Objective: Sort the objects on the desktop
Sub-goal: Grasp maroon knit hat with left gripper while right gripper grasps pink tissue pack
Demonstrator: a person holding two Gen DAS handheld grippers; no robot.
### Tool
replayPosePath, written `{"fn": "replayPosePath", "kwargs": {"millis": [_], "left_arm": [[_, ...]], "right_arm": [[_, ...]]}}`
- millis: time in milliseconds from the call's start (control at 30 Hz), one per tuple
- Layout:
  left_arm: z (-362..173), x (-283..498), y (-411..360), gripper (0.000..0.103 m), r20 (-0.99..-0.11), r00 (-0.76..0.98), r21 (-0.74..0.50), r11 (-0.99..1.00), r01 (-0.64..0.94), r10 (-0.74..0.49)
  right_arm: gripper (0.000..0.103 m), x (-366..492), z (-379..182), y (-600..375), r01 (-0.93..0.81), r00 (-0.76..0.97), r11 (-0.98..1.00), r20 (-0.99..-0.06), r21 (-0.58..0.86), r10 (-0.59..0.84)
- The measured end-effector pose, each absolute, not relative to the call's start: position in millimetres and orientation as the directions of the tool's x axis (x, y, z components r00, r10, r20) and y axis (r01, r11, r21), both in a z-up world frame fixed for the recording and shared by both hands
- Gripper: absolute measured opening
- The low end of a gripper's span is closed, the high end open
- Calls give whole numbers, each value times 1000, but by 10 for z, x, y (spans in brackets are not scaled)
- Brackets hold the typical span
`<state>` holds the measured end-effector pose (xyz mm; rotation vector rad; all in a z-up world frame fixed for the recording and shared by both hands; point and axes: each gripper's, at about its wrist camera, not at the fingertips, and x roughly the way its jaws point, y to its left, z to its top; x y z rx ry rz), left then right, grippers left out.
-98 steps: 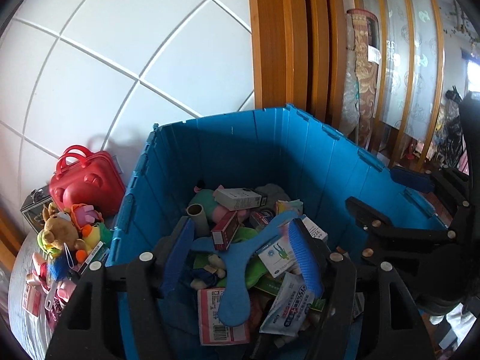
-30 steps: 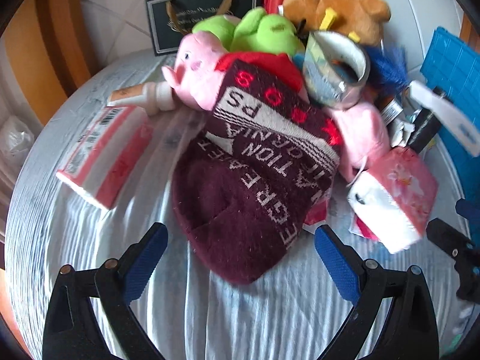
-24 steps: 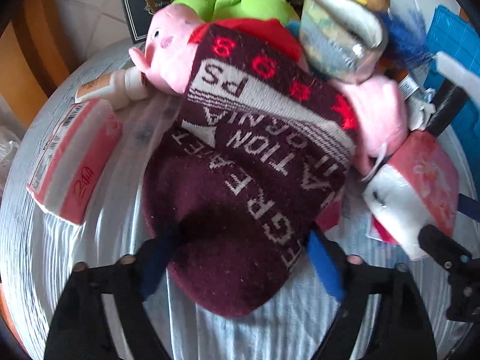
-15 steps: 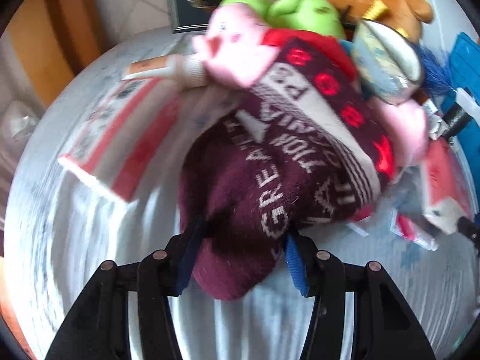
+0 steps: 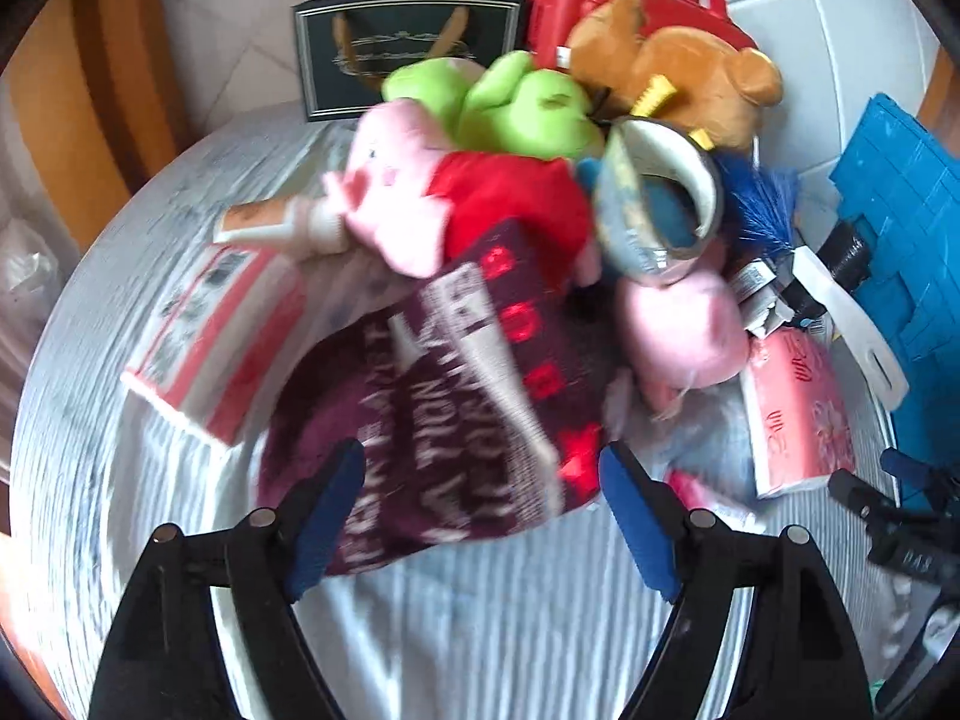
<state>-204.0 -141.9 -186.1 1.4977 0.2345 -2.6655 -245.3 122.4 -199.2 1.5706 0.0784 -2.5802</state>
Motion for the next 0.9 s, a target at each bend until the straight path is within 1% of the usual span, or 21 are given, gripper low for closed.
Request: {"fn": "replayPosePath", "kwargs": {"millis": [100, 300, 400, 433, 467, 500, 533, 600, 667, 700, 733, 767, 900], "left_arm": [[-2016, -2271, -1230, 80, -870, -492, -75, -985, 157, -12], [-2395, -2508, -1120, 80, -904, -413, 36, -982, 184, -110], [-2472, -2537, -1185, 76, -908, -405, 27, -979, 203, -109], [-2467, -2536, -1202, 74, -908, -406, 21, -978, 208, -106], [-2461, -2536, -1222, 65, -908, -407, 17, -977, 211, -104], [-2441, -2529, -1251, 55, -905, -413, 11, -976, 216, -101], [-2421, -2517, -1276, 51, -903, -422, -7, -977, 215, -86], [-2349, -2471, -1321, 29, -893, -447, -49, -977, 206, -50], [-2268, -2403, -1341, 21, -883, -469, -66, -979, 191, -32], [-2217, -2361, -1334, 18, -877, -479, -63, -981, 182, -32], [-2164, -2316, -1322, 17, -871, -490, -60, -983, 174, -34], [-2111, -2268, -1317, 15, -865, -502, -60, -984, 165, -31], [-1780, -1998, -1247, 14, -819, -572, -47, -989, 140, -42]], "right_arm": [[103, -2564, -2012, 1100, 144, -459, -989, -885, 15, -81], [103, -2779, -2205, 1000, 120, -413, -992, -911, -30, -22], [103, -2858, -2351, 1037, 97, -366, -995, -930, 8, -43], [103, -2875, -2384, 1040, 92, -357, -996, -933, 14, -46], [103, -2891, -2414, 1042, 89, -350, -996, -935, 20, -50], [103, -2908, -2441, 1046, 85, -342, -996, -938, 32, -59], [103, -2918, -2456, 1051, 81, -340, -996, -938, 41, -66], [103, -2923, -2461, 1060, 76, -339, -995, -937, 57, -80], [103, -2914, -2444, 1065, 77, -335, -995, -938, 70, -92], [103, -2898, -2415, 1071, 75, -339, -994, -935, 80, -101], [91, -2878, -2375, 1079, 75, -348, -993, -930, 94, -114], [84, -2855, -2326, 1083, 74, -359, -992, -926, 98, -119], [82, -2704, -2077, 1081, 106, -415, -990, -901, 92, -128]]}}
